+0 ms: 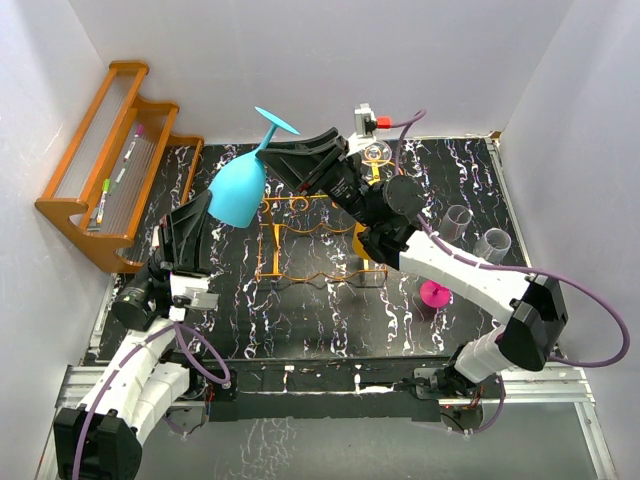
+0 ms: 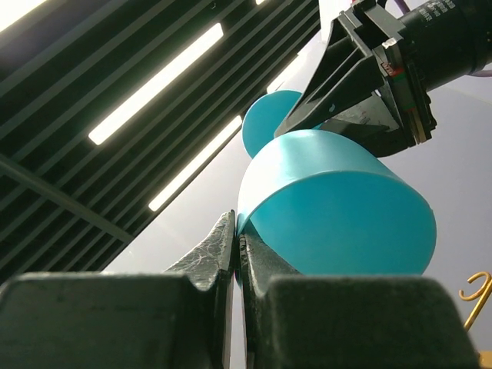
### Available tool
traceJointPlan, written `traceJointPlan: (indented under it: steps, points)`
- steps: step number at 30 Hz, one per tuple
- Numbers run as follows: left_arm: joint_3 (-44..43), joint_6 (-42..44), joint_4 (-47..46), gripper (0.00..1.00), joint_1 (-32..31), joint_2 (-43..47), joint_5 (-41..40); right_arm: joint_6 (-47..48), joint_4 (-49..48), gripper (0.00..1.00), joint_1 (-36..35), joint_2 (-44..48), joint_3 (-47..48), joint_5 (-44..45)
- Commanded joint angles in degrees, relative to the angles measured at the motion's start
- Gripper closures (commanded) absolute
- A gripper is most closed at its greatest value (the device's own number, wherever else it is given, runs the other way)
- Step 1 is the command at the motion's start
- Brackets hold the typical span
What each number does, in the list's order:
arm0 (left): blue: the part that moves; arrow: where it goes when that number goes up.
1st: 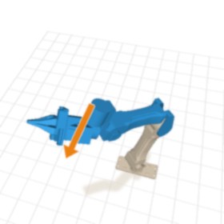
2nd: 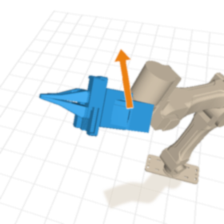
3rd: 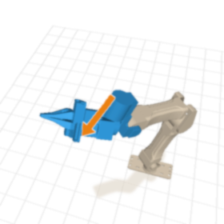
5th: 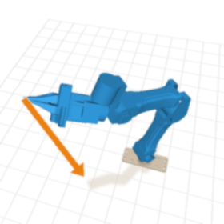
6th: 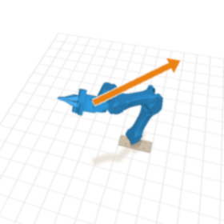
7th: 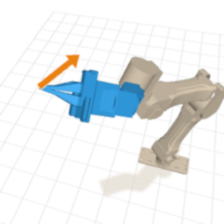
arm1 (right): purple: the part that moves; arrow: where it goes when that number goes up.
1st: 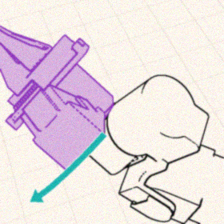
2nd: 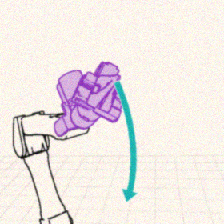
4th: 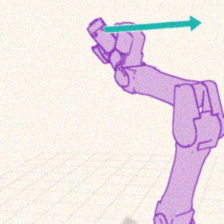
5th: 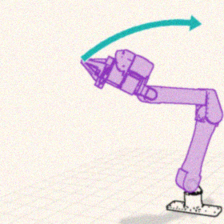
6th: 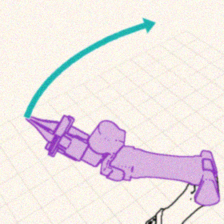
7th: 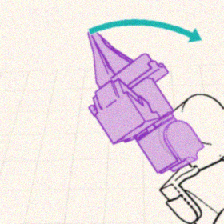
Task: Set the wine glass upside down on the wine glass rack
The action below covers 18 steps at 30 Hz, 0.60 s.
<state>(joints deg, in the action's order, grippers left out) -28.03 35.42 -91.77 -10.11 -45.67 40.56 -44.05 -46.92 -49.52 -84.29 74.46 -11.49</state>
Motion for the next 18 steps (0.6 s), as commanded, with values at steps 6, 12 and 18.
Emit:
traceJointPlan:
  steps: [6, 12, 18]
  points:
    - [0.44, 0.88, -10.89, 1.00, -0.55, 0.24, 0.65, -0.34, -6.02, 0.73, -1.63, -1.52, 1.91, 1.35]
    - [0.87, 0.99, -10.89, 1.00, -0.63, 0.28, 0.73, -0.79, -7.82, 0.73, -2.07, -2.08, 1.45, 2.25]
    - [0.96, 1.14, -10.89, 1.00, -0.81, 0.21, 1.14, -1.59, -8.79, 0.69, -2.16, -2.41, 0.88, 3.18]
